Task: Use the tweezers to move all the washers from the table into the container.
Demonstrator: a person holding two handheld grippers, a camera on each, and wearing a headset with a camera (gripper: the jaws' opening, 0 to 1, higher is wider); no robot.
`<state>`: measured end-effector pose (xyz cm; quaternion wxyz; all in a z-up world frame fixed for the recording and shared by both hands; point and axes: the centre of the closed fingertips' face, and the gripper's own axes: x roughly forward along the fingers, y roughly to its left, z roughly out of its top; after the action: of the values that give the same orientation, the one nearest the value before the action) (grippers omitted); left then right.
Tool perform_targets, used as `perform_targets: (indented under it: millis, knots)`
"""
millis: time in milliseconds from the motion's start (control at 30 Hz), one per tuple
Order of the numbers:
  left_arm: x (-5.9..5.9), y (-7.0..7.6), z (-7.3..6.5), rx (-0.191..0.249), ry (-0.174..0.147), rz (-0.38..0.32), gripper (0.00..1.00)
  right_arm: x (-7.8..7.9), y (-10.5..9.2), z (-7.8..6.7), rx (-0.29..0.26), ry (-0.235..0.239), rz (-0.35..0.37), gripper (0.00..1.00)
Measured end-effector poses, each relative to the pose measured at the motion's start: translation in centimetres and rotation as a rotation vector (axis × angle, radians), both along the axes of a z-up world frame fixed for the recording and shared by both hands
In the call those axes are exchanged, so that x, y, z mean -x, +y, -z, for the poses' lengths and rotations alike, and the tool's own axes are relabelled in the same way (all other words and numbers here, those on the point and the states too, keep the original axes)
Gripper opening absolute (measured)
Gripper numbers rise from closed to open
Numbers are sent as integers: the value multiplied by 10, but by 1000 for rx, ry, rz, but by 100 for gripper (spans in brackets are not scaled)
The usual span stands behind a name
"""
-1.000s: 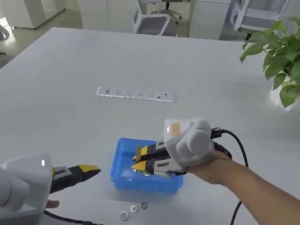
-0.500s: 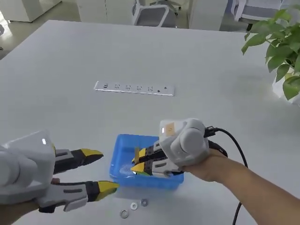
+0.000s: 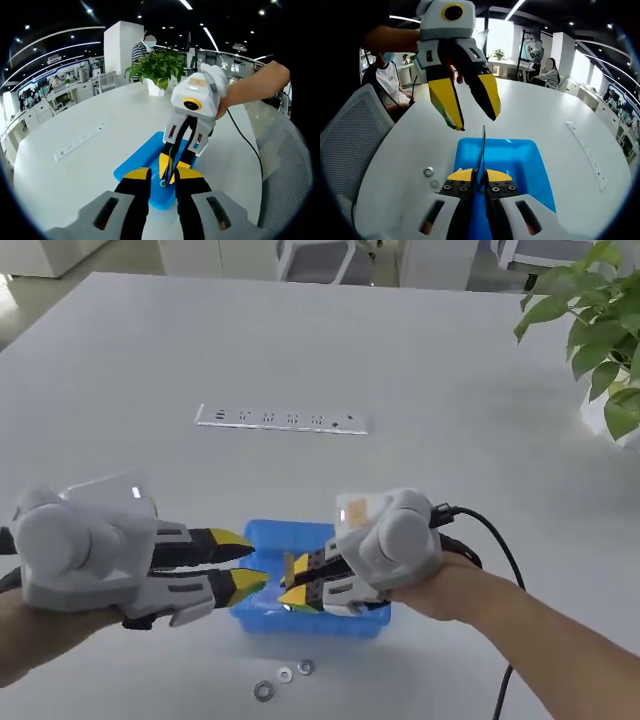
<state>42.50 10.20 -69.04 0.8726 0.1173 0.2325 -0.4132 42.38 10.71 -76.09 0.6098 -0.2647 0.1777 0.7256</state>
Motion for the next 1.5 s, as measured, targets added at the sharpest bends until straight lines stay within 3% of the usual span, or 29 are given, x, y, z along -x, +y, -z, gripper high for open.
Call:
perform_targets:
  millis: [300, 633, 967, 1500]
  knots:
    - [-8, -12, 5, -16, 10, 74, 13, 0, 1, 0, -12, 7, -17, 8]
    - [-6, -21, 16, -46, 29, 144, 8, 0, 1, -1, -20, 10, -23, 8]
    - [-5, -26, 13, -61, -6, 184, 8, 0, 0, -1, -17, 4, -44, 8]
    - [-10, -29, 14, -72, -30, 202, 7, -1, -1, 0, -4, -8, -48, 11]
